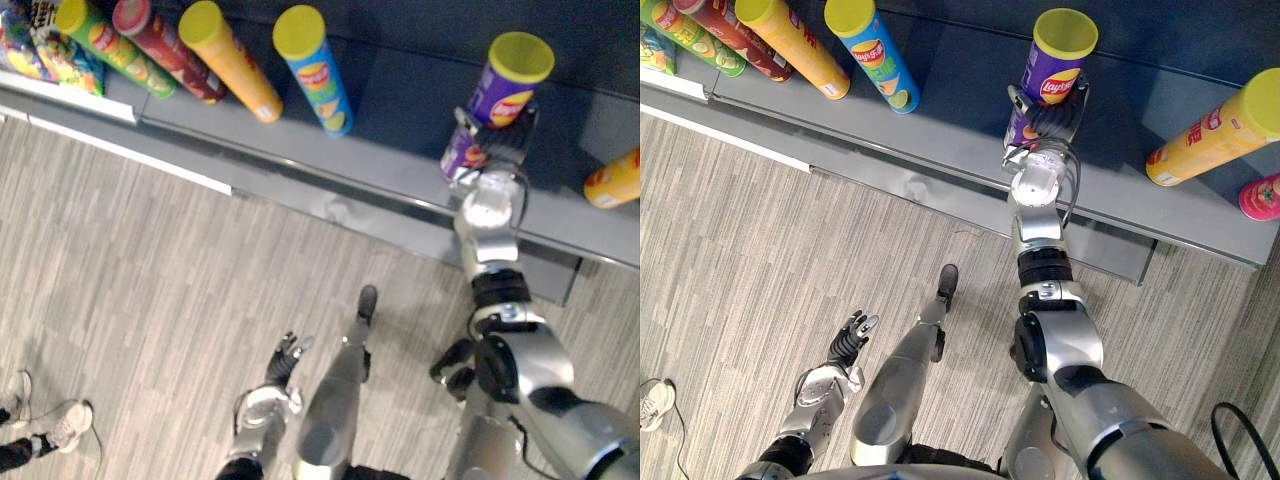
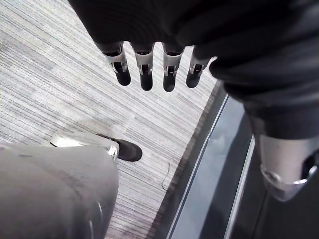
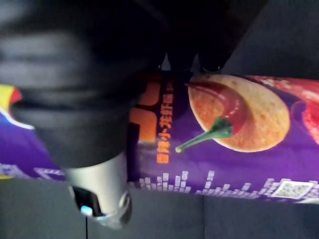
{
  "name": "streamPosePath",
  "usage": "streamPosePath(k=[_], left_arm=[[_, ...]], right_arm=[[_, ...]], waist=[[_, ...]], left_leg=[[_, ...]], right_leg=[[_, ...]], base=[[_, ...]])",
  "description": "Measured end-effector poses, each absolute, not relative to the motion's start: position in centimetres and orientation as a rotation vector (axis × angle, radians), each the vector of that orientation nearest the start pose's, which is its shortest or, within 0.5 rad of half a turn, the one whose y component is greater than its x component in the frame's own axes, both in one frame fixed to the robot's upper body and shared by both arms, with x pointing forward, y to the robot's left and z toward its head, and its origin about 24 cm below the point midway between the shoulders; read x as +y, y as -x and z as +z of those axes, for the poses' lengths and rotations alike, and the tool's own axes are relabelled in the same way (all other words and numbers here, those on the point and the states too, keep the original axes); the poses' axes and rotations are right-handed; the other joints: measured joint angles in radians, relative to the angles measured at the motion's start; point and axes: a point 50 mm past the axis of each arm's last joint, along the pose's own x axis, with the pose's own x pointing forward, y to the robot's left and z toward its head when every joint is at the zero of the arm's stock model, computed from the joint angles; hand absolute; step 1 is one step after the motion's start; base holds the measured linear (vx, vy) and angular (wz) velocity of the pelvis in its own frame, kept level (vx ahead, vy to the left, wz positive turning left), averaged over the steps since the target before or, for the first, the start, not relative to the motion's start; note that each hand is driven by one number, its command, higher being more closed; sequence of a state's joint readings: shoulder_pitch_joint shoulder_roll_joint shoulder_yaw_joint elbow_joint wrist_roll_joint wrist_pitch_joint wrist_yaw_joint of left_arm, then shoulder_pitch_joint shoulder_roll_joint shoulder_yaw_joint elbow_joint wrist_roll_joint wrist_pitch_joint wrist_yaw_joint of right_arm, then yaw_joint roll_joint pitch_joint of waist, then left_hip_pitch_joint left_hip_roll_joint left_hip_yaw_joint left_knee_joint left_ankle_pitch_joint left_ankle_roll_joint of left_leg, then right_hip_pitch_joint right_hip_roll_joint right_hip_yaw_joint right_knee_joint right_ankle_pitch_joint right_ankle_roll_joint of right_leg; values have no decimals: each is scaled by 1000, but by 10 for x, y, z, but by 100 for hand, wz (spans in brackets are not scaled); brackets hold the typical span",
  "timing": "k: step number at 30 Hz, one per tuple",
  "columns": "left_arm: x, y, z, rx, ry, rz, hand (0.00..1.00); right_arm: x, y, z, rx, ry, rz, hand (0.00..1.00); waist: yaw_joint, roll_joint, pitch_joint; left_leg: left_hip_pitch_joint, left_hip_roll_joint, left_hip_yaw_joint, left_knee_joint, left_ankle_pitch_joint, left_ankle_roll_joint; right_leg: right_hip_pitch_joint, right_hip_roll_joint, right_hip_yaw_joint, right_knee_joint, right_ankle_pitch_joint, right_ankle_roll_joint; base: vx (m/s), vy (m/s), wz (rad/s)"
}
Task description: Put the gum and the chips on the shelf.
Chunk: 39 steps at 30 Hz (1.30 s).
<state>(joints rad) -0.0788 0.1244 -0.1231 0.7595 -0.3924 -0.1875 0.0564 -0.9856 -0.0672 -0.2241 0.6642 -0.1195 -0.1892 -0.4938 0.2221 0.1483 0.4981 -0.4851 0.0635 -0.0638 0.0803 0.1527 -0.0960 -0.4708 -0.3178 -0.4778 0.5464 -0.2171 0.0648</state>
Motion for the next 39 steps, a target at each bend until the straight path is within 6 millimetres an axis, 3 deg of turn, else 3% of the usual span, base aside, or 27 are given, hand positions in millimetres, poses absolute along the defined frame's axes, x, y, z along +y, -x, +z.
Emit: streamPosePath(k=[19,20,22,24,25,39], left_arm=[[173,-218,-88,514,212,140,0],[173,-218,-88,514,216,143,0],[173,-218,-89,516,215,143,0],[173,-217,-90,523,215,142,0],[173,-217,-90,523,215,143,0],[173,-215,-94,542,217,136,0]], right_arm=[[-134,-387,210,-500,-2,-369,100],[-134,-387,210,-499,-1,-368,0],[-133,-387,207,-484,3,-362,0],[-132,-391,168,-306,32,-349,0],[-132,-390,164,-299,32,-351,0],[-128,-385,149,-272,-6,-299,0]], waist=[[-3,-1,0],[-3,-2,0],[-4,-4,-2],[-1,-8,-3],[-1,-9,-3],[-9,-16,-6]], left_leg=[[-2,2,20,29,-18,0],[-2,3,20,29,-19,-1],[-2,3,21,30,-20,0],[-13,4,22,39,-25,0],[-18,5,22,41,-26,0],[-17,25,44,62,-32,-3]], right_leg=[[-1,4,19,-3,1,-1],[-1,4,19,-3,1,-1],[-2,4,21,-4,1,-1],[-9,6,22,-5,1,-1],[-12,6,22,-5,1,-1],[-17,26,46,-5,5,-2]], base=[[26,-34,-3],[17,-39,-1],[15,-34,-2],[20,-36,-2],[0,0,0],[13,-40,-6]])
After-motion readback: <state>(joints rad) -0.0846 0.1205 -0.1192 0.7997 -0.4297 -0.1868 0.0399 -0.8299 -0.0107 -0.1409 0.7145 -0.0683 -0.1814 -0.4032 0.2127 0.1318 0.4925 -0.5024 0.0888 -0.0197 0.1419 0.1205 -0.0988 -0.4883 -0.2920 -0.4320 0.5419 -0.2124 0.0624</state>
